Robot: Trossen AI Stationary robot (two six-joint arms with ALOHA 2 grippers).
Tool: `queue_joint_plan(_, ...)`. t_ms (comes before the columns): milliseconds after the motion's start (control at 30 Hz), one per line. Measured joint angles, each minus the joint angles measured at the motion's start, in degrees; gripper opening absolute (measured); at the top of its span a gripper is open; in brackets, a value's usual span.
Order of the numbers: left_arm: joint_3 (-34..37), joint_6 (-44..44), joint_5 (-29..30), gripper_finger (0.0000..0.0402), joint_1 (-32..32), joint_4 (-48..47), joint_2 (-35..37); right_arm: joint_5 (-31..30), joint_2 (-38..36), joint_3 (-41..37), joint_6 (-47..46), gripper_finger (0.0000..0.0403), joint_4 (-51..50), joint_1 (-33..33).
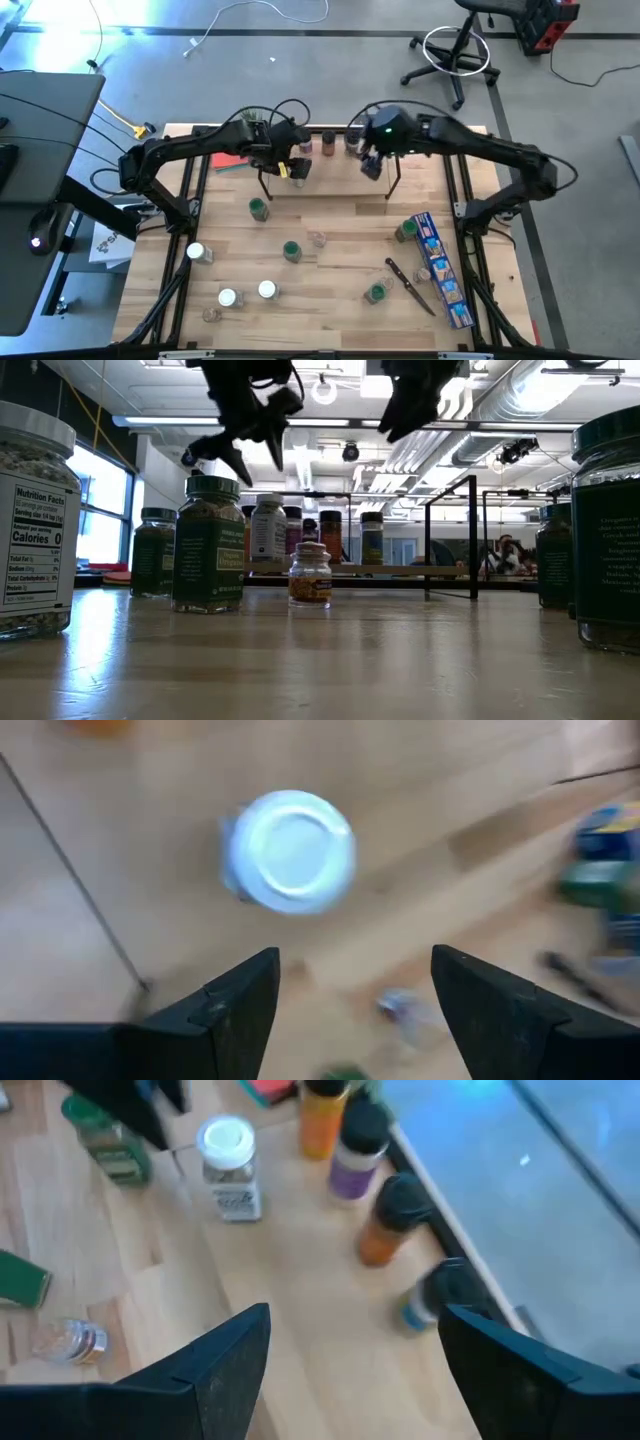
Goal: Shelf spices
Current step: Put the white seasoning bottle on the shelf aligned with the black seasoning bottle
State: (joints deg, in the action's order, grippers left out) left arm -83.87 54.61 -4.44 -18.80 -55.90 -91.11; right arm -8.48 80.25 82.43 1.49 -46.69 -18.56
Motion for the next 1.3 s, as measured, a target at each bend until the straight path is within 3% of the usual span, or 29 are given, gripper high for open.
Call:
queue_joint_plan(367, -7.23, 7.13, 12.49, 0.0250, 0.63, -4.04, -0.15, 1.55, -2.61, 0.00, 8.03, 0.0283, -4.98, -1.34)
queue_joint_plan(533, -7.24, 7.65, 13.55, 0.0250, -0.49, -7.52, -2.79, 1.73, -2.46, 0.00, 10.37, 0.0283, -5.70, -1.41)
queue_joint_plan(933, -7.20, 2.29, 9.41, 0.0250, -1.19, -5.99, -11.03, 3.10, -2.25, 0.00, 12.06, 0.0283, -5.41, -3.28)
queue_joint_plan(1300, -7.18, -0.02, 11.05, 0.0250, -1.08, -7.56, -12.35, 3.12, -2.25, -0.02, 11.16, 0.0283, -5.41, -3.96)
